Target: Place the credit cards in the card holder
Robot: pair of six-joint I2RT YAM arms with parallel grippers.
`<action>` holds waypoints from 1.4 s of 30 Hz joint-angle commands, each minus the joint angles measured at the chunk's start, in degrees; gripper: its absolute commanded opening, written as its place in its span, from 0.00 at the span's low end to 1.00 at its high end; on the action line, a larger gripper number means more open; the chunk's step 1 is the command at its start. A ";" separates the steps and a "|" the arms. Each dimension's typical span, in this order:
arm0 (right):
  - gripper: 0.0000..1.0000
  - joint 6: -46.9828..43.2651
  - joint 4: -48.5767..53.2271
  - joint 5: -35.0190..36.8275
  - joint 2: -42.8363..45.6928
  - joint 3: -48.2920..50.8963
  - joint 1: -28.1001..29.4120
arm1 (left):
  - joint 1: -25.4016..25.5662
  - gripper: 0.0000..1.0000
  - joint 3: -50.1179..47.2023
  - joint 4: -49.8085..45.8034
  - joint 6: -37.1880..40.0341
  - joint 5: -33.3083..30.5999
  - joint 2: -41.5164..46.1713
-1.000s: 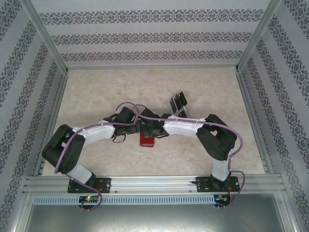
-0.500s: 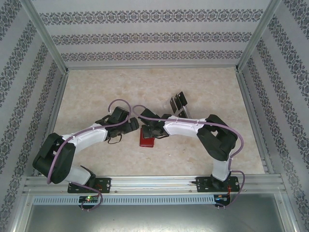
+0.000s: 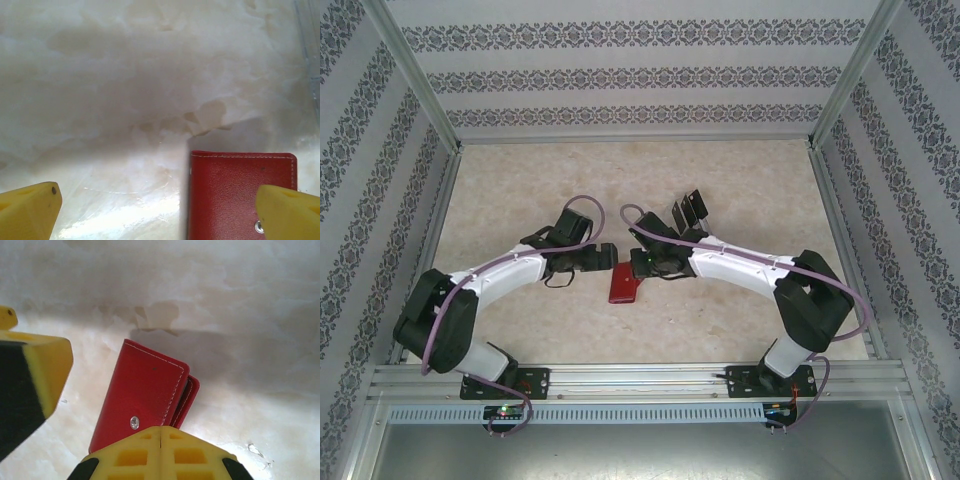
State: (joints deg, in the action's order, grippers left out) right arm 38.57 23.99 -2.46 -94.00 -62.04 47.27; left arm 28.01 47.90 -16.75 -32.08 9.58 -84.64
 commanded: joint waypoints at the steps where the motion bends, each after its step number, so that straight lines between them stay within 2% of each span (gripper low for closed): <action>1: 0.00 -1.82 1.48 -1.10 0.57 1.32 -1.02 | -0.38 0.99 -0.56 -4.29 3.80 3.21 0.48; 8: 0.00 -1.82 0.50 -3.25 -0.51 1.88 -1.61 | 1.95 0.97 -9.15 -2.39 0.68 4.25 7.71; 14: 0.00 -2.74 0.20 -6.64 -4.44 -0.56 -1.97 | 6.26 0.97 -11.92 2.02 -1.95 2.55 8.60; 23: 0.00 -3.13 0.87 -7.69 -5.85 -1.15 -2.04 | 10.50 0.97 -12.48 5.69 -3.99 -1.62 5.60; 34: 0.00 -3.31 2.22 -7.70 -6.08 -1.39 -1.66 | 15.61 0.96 -11.20 0.22 -2.71 -10.52 0.47; 42: 0.00 -3.24 5.10 -2.48 -7.68 -3.62 0.53 | 17.25 0.95 -10.85 0.76 -3.19 -11.52 -1.46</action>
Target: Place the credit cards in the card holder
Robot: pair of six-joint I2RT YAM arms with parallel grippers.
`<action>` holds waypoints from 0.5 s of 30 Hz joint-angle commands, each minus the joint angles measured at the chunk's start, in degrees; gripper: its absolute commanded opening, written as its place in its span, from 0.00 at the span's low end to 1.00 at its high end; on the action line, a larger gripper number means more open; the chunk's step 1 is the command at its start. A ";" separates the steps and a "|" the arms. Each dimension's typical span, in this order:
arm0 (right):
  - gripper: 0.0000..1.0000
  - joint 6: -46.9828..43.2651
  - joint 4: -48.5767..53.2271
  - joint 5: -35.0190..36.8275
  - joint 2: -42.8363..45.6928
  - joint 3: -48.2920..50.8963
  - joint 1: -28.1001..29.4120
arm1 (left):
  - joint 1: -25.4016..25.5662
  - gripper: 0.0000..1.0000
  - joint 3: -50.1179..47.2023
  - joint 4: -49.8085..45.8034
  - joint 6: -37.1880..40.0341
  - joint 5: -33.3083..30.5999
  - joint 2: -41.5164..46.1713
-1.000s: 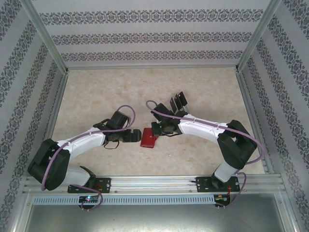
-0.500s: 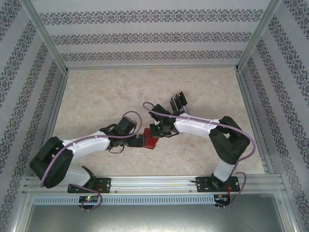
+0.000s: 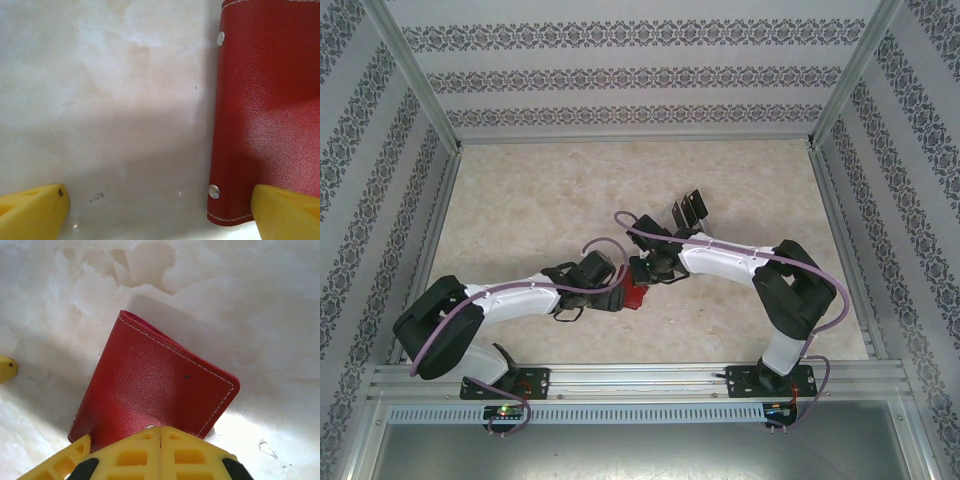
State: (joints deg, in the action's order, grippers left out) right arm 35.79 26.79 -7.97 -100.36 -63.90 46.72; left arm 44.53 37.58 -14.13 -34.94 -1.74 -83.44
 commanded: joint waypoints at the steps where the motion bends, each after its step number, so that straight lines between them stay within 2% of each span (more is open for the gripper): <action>1: 0.00 -0.21 2.16 3.49 -1.51 -1.91 1.38 | 0.77 0.95 -0.73 -1.62 -0.39 -0.20 -2.74; 7: 0.00 -0.09 2.66 4.05 -3.00 -3.06 1.97 | 0.87 0.94 -1.34 -1.21 -0.95 0.07 -2.43; 8: 0.02 -0.33 3.18 4.39 -2.85 -3.33 2.02 | 0.87 0.94 -1.34 -1.26 -0.98 0.07 -2.34; 9: 0.10 -0.54 3.80 4.76 -2.55 -3.60 2.06 | 0.84 0.94 -1.27 -1.17 -0.99 0.20 -2.17; 10: 0.13 -0.80 4.33 5.09 -2.23 -3.81 2.06 | 0.88 0.94 -1.27 -1.15 -0.96 0.16 -2.17; 15: 0.15 -1.92 8.52 6.97 0.06 -5.51 2.15 | 0.85 0.94 -1.00 -0.94 -0.92 0.16 -2.11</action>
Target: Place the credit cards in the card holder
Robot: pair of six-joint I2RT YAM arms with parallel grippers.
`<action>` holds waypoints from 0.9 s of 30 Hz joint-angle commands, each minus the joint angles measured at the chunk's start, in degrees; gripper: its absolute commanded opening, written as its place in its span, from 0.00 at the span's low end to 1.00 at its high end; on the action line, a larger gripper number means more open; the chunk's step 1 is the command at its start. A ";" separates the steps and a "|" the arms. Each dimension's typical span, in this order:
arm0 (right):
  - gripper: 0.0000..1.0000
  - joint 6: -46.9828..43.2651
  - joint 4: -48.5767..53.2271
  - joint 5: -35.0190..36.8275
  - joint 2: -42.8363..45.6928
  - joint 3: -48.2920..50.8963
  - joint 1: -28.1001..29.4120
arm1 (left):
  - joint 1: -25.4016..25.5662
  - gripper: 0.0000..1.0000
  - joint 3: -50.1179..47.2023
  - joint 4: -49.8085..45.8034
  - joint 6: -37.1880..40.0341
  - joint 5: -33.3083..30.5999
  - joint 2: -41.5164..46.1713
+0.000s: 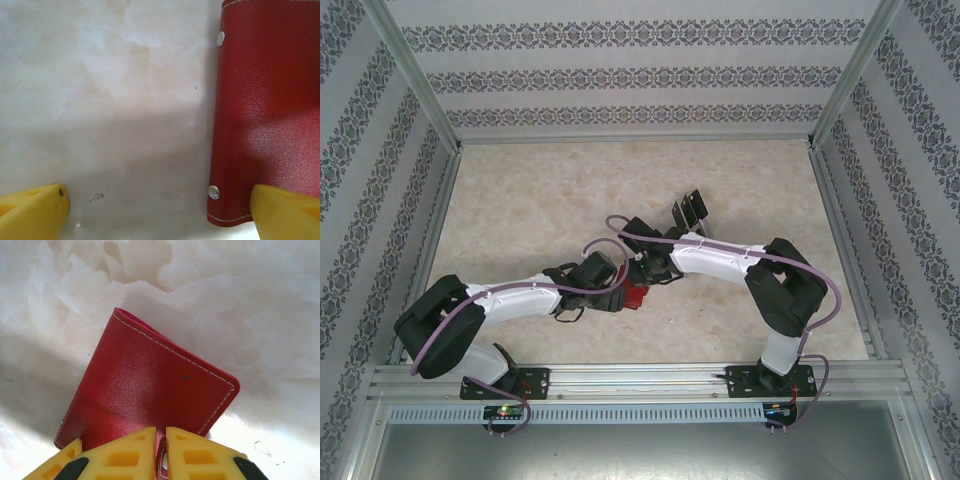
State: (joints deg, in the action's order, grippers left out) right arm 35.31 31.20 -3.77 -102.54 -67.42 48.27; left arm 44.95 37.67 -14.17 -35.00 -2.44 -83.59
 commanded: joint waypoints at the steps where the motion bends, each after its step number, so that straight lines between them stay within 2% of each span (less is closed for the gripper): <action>1: 0.15 -1.61 4.67 3.03 2.58 -2.18 0.64 | 0.41 0.94 -1.06 -0.71 -0.89 0.86 -1.93; 6: 0.16 -2.34 9.40 3.42 3.46 -3.81 0.51 | 0.46 0.94 -1.23 -0.64 -0.77 0.86 -1.68; 9: 0.29 -2.35 11.55 2.47 3.84 -5.05 0.42 | 0.47 0.93 -1.48 -0.30 -0.83 0.87 -1.45; 12: 0.33 -2.24 13.85 1.67 2.88 -7.33 0.18 | 0.48 0.94 -1.71 0.09 -0.86 0.86 -1.23; 14: 0.32 -2.44 14.83 0.30 1.30 -8.80 -0.18 | 0.49 0.94 -1.87 0.25 -0.86 0.94 -1.08; 19: 0.22 -3.10 16.56 -2.56 -3.01 -12.00 -0.46 | 0.49 0.93 -1.97 0.50 -0.74 0.87 -0.88; 27: 0.22 -4.54 20.35 -1.58 -6.95 -15.88 -0.46 | 0.49 0.93 -2.17 1.30 -0.48 1.04 -0.51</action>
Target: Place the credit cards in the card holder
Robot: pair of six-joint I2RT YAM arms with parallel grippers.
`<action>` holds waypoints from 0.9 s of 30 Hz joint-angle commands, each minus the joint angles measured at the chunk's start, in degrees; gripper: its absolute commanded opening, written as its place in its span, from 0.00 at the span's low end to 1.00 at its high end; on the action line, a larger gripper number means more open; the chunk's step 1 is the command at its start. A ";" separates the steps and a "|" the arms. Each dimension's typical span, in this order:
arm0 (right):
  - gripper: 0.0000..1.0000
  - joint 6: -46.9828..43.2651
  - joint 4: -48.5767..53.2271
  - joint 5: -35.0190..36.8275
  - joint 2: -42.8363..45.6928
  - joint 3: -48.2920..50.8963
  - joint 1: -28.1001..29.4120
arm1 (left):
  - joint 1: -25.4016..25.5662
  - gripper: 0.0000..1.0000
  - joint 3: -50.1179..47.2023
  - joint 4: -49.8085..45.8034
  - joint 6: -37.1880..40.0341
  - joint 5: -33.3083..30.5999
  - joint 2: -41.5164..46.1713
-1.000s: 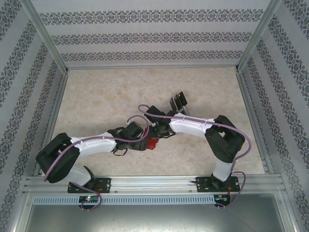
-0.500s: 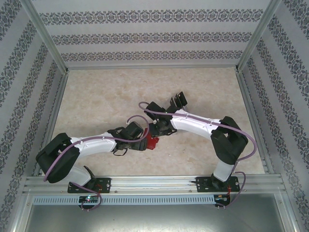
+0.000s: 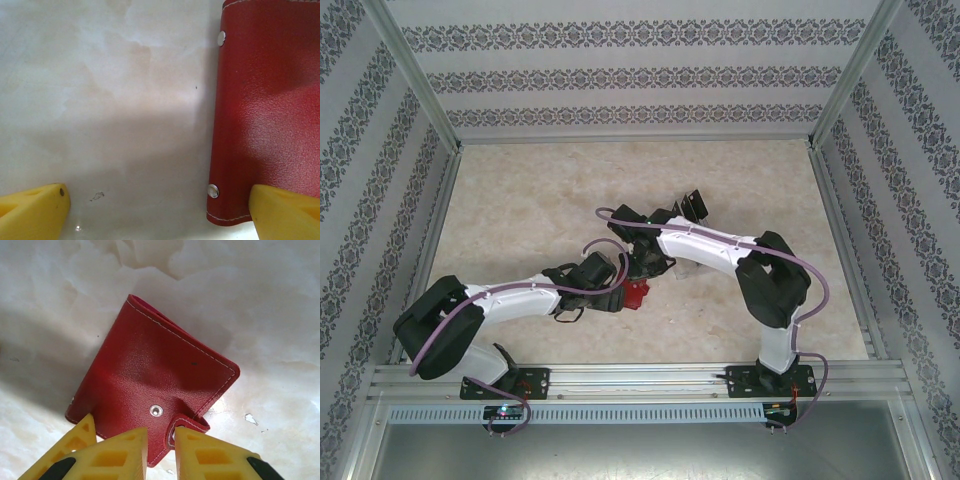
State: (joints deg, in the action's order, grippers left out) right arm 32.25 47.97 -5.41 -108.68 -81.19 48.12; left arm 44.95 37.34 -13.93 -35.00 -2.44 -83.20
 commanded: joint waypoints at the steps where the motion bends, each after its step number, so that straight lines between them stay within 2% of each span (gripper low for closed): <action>1: 0.22 -1.57 3.75 0.13 -1.04 -2.22 -0.30 | 0.49 0.93 -1.85 1.13 -0.39 1.05 -0.87; 17: 0.23 -2.41 4.39 0.28 -3.81 -2.83 0.31 | 0.49 0.93 -2.54 2.92 -0.41 1.73 -1.64; 22: 0.12 -2.59 4.59 0.75 -3.38 -2.66 0.33 | 0.49 0.93 -2.54 3.09 -0.39 1.83 -1.79; 26: 0.00 -2.75 4.67 0.75 -2.79 -2.57 0.34 | 0.49 0.93 -2.60 3.04 -0.41 1.87 -2.04; 27: 0.00 -2.69 4.57 0.75 -2.55 -2.48 0.38 | 0.49 0.93 -2.56 3.05 -0.37 1.90 -2.02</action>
State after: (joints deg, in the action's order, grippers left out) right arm 29.91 51.05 -5.41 -111.92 -82.52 48.16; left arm 44.95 36.97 -13.28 -34.98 -2.48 -83.15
